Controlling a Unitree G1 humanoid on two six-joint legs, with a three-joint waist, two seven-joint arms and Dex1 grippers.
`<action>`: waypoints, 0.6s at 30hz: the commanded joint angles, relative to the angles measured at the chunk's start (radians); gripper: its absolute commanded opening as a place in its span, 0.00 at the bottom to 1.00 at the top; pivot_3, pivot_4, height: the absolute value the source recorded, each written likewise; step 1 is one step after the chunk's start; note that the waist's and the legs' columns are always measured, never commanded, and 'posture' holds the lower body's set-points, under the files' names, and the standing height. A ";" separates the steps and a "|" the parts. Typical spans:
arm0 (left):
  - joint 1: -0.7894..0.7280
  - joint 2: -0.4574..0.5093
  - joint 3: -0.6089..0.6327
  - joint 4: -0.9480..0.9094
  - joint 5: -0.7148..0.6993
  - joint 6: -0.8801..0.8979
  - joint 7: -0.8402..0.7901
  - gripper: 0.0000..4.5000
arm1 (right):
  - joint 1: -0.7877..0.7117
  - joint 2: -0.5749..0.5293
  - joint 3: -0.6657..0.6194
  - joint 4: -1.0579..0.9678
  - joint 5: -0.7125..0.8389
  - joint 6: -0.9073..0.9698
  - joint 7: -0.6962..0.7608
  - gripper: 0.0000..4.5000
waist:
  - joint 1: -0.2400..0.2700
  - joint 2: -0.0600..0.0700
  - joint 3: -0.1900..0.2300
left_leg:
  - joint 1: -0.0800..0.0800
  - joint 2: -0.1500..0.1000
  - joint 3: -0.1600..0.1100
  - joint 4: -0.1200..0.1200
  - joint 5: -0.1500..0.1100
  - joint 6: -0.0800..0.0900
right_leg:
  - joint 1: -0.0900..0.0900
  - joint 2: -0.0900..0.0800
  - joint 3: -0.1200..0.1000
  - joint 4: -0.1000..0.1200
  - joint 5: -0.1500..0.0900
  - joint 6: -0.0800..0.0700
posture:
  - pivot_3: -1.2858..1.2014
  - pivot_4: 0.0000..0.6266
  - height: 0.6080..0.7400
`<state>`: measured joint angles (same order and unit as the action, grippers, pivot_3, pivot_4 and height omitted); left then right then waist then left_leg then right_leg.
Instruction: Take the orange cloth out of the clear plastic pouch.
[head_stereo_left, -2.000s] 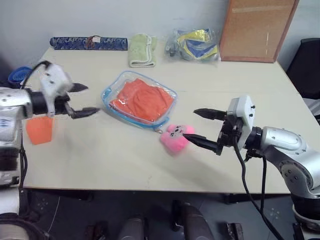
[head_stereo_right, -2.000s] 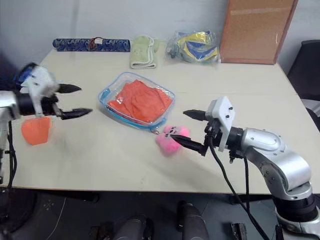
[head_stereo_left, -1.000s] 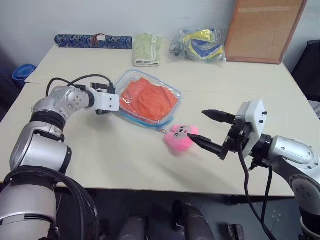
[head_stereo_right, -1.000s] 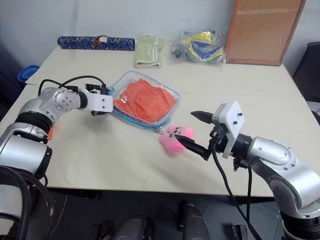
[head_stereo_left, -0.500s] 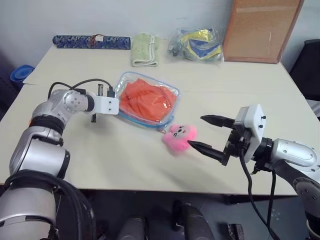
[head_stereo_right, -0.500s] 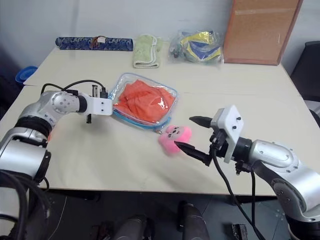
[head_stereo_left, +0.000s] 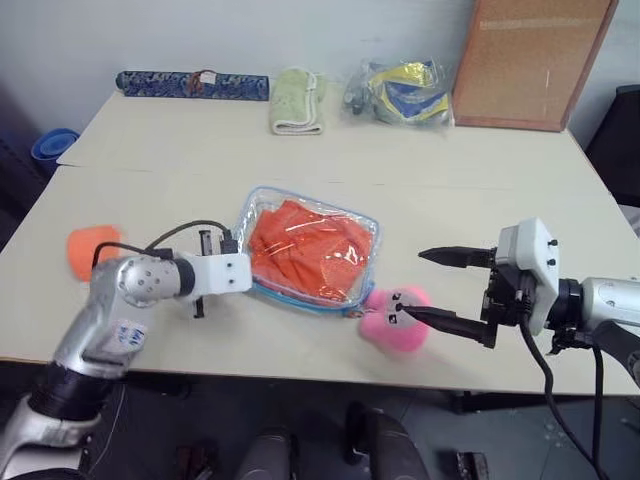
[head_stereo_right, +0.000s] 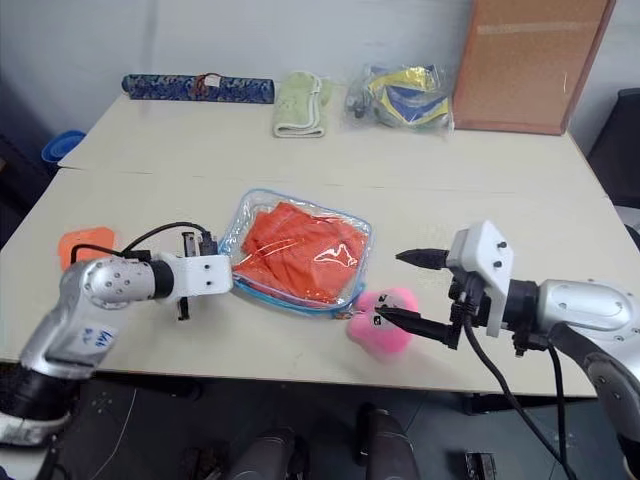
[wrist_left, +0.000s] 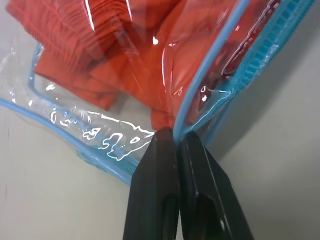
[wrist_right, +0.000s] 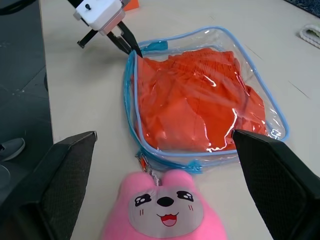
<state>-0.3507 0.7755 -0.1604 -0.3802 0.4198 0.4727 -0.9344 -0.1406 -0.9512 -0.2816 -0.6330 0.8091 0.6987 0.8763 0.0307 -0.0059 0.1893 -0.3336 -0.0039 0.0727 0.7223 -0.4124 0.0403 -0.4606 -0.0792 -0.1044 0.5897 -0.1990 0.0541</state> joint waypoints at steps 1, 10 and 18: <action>0.009 -0.035 -0.038 -0.119 0.063 0.214 -0.005 0.00 | 0.015 -0.019 -0.033 -0.017 -0.009 -0.022 0.020 1.00 | -0.001 0.000 0.000 | 0.000 0.000 0.000 0.000 0.000 0.000 | 0.000 0.000 0.000 0.000 0.000 0.000 | 0.52 0.24 1.00; -0.040 -0.149 -0.130 -0.158 0.072 0.465 0.036 0.00 | 0.036 -0.001 -0.029 -0.061 0.008 -0.007 -0.020 1.00 | 0.003 0.000 0.000 | 0.000 0.000 -0.001 0.000 0.000 0.000 | 0.000 -0.002 0.000 0.000 0.000 0.000 | 0.52 0.24 1.00; -0.032 -0.139 -0.130 -0.156 0.033 0.490 0.062 0.21 | 0.093 -0.001 -0.049 -0.083 -0.001 -0.013 -0.040 1.00 | 0.005 0.000 0.000 | 0.000 0.000 -0.002 0.000 0.000 0.000 | 0.000 -0.003 0.000 0.000 0.000 0.000 | 0.52 0.24 1.00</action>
<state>-0.3953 0.6341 -0.2849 -0.5160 0.4767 0.9567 -0.8729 -0.0503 -0.9566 -0.2892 -0.6753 0.8014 0.6989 0.8444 0.0355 -0.0057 0.1892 -0.3337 -0.0037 0.0706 0.7221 -0.4124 0.0403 -0.4607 -0.0823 -0.1042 0.5896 -0.1992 0.0538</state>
